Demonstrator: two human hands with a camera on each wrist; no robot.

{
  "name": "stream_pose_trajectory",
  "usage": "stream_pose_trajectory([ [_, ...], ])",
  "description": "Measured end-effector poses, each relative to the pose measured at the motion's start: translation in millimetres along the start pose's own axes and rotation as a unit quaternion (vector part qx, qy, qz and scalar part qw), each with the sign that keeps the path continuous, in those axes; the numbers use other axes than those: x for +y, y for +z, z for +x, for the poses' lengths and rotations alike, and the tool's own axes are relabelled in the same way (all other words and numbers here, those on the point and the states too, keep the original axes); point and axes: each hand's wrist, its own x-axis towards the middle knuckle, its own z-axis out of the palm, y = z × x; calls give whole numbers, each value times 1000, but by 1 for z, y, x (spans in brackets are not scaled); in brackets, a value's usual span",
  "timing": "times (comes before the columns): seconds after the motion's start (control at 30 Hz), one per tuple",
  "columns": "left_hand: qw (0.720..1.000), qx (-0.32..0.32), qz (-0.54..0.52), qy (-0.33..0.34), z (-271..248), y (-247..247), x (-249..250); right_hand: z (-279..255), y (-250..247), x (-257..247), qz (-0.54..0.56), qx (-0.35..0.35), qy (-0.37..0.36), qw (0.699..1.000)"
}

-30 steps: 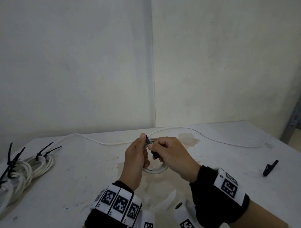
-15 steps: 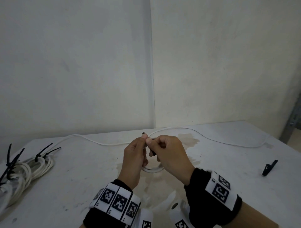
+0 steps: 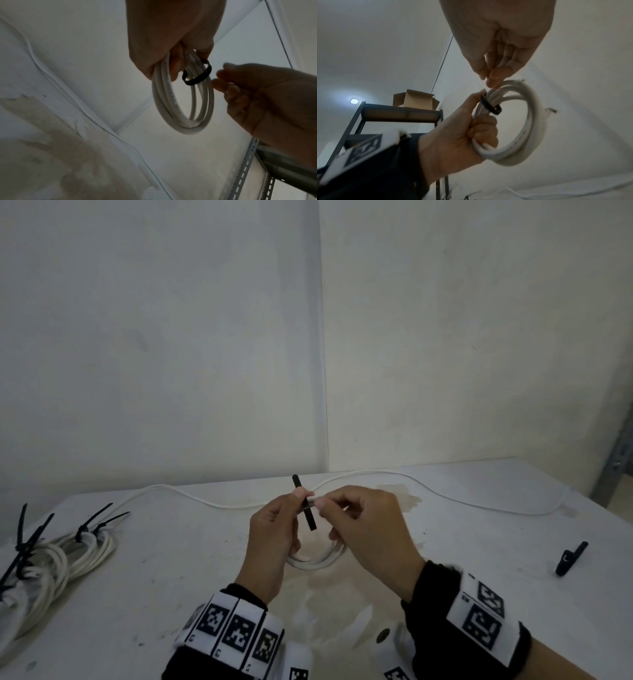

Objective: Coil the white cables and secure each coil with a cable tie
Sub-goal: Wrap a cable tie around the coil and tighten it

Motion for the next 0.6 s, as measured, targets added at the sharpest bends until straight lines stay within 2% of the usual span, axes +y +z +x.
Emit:
stream_pose_trajectory([
  [0.07,1000,-10,-6,-2,-1,-4,1,7,-9,0,-5,29,-1,1000],
  [0.1,1000,-21,-2,-2,-1,-5,1,11,-11,0,-10,22,13,1000],
  [0.17,999,-42,5,-2,-3,-3,2,19,-13,2,-21,-26,47,998],
  [0.23,998,-55,7,-8,-5,-2,2,22,-12,5,-38,-67,50,996],
  [0.33,997,-66,17,-22,-6,-1,3,23,-9,4,-39,-76,39,996],
  [0.47,995,-88,22,-33,-9,2,4,27,-12,0,20,-107,83,991],
  [0.6,996,-83,31,-31,-8,5,8,28,-9,-3,-11,-81,59,995],
])
